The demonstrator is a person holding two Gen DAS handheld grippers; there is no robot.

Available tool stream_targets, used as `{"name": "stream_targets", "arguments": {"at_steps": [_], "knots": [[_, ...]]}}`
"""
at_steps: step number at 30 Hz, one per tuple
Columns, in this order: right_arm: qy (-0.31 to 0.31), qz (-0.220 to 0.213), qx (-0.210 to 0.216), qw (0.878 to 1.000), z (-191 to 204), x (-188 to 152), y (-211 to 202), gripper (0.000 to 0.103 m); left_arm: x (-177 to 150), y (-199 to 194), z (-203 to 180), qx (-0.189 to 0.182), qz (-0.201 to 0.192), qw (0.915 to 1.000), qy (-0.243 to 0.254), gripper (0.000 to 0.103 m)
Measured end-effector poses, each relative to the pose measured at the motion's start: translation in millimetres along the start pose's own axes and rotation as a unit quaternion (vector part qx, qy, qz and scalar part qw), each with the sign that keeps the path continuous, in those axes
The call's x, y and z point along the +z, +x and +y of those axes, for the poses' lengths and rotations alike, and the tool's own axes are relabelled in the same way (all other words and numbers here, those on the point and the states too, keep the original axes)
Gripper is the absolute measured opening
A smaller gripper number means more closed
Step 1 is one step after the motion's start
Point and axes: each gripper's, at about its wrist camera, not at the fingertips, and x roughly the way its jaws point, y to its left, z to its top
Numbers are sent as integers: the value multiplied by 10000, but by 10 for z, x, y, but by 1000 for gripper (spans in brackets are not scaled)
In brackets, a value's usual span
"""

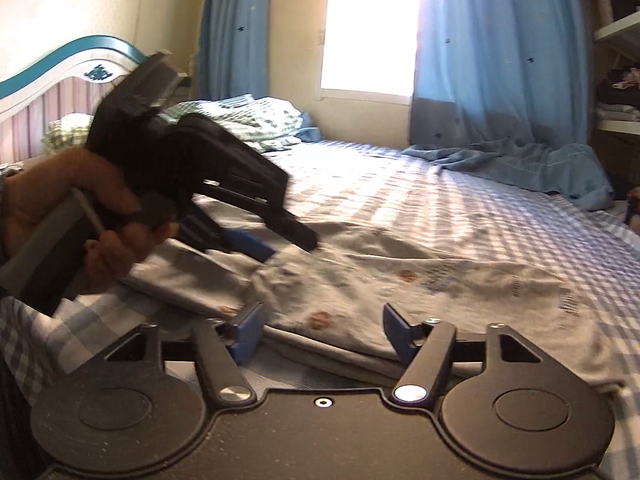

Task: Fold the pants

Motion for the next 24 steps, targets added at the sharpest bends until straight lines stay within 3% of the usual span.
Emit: {"name": "stream_targets", "arguments": {"at_steps": [2, 4, 9, 15, 18, 24], "knots": [[86, -143, -408, 9990, -197, -42, -72, 89, -17, -40, -79, 263, -152, 9993, 218, 81], [79, -286, -944, 9951, -396, -44, -104, 101, -40, -40, -205, 504, -297, 9971, 487, 88], [24, -340, -2034, 9785, -881, -27, 24, 102, -152, 93, -446, 731, -391, 9917, 980, 93], [226, 55, -3016, 9532, -1376, -215, 311, 102, -349, 222, -474, 1180, -490, 9829, 1327, 97], [268, 443, -3199, 9460, -1535, -399, 430, 102, -432, 257, -499, 1278, -592, 9767, 1617, 99], [381, 329, -3217, 9455, -1536, -436, 380, 102, -468, 298, -547, 1353, -589, 9724, 1807, 102]]}}
